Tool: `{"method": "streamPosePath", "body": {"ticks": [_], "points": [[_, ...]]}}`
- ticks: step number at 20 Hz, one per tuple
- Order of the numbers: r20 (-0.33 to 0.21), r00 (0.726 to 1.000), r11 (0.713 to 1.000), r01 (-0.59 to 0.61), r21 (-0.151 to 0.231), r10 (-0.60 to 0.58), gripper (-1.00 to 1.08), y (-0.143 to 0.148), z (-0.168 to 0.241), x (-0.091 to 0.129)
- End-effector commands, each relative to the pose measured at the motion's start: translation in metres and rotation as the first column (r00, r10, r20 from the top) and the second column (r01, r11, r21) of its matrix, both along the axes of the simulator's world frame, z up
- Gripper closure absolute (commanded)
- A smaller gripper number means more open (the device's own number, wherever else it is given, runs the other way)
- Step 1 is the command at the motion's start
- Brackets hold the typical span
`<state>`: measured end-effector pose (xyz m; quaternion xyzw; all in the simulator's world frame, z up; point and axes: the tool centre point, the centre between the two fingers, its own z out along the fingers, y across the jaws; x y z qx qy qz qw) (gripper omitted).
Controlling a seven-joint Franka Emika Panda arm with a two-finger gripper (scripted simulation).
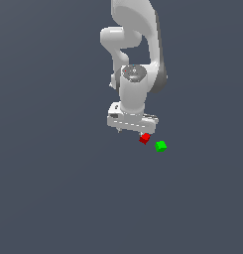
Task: Stack the red cube on top of the green cube.
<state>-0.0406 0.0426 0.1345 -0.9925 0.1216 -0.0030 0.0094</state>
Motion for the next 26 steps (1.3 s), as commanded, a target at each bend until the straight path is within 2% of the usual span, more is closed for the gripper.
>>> {"method": "streamPosePath", "body": {"ticks": [1,7,15,26], "points": [[-0.001,0.999,0.999,0.048,-0.002,-0.048,-0.92,0.009,-0.007,-0.008],[-0.004,0.987,0.987,0.158,-0.007,-0.158,-0.92,0.031,-0.025,-0.024],[-0.006,0.957,0.957,0.290,-0.013,-0.290,-0.92,0.060,-0.047,-0.039],[-0.008,0.922,0.922,0.386,-0.018,-0.386,-0.92,0.084,-0.063,-0.046]]}}
